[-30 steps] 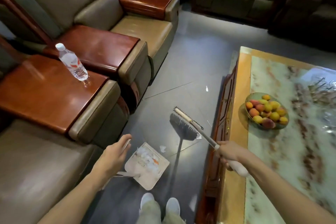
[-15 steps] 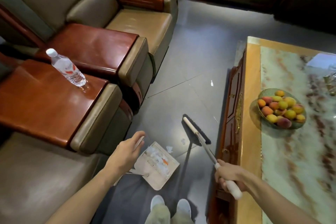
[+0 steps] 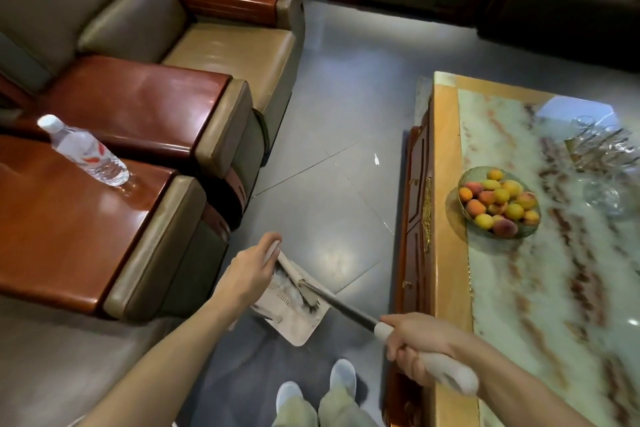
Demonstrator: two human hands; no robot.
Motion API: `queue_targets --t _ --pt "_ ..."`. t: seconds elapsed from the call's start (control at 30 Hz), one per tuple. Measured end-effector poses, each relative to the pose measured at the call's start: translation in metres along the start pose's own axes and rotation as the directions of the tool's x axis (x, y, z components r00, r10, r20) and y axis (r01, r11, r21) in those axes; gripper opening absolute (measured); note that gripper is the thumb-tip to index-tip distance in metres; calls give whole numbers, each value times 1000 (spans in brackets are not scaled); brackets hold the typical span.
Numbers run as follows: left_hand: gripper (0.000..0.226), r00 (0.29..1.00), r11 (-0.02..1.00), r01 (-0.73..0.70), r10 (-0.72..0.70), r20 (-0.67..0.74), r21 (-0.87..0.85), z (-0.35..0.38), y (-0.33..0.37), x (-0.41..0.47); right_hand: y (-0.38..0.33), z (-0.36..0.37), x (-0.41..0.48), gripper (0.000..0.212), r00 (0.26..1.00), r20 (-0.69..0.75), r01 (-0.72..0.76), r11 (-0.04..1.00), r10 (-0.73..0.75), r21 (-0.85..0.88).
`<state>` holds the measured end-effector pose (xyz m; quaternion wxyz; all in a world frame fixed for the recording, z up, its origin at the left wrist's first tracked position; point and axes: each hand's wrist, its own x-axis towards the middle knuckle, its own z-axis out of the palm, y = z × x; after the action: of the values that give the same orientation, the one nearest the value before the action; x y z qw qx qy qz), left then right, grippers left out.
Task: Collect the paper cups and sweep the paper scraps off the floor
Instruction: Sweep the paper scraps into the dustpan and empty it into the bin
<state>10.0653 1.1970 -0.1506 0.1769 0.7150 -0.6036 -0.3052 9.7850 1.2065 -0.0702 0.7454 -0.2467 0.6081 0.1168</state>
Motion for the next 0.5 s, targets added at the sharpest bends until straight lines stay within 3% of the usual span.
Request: queue_targets --t 0.17,0.33,0.5 --pt "17 999 999 -26 25 -33 -44 -5 17 45 -40 -51 -12 52 999 -32 23 1000 -23 -15" --pt "19 997 998 -32 28 -75 -53 -7 40 125 -115 -113 -5 70 991 -101 89 995 -92 -34" --pt "26 993 999 -34 29 -112 -40 -7 81 218 -206 -193 -5 49 977 -132 158 986 -165 -58"
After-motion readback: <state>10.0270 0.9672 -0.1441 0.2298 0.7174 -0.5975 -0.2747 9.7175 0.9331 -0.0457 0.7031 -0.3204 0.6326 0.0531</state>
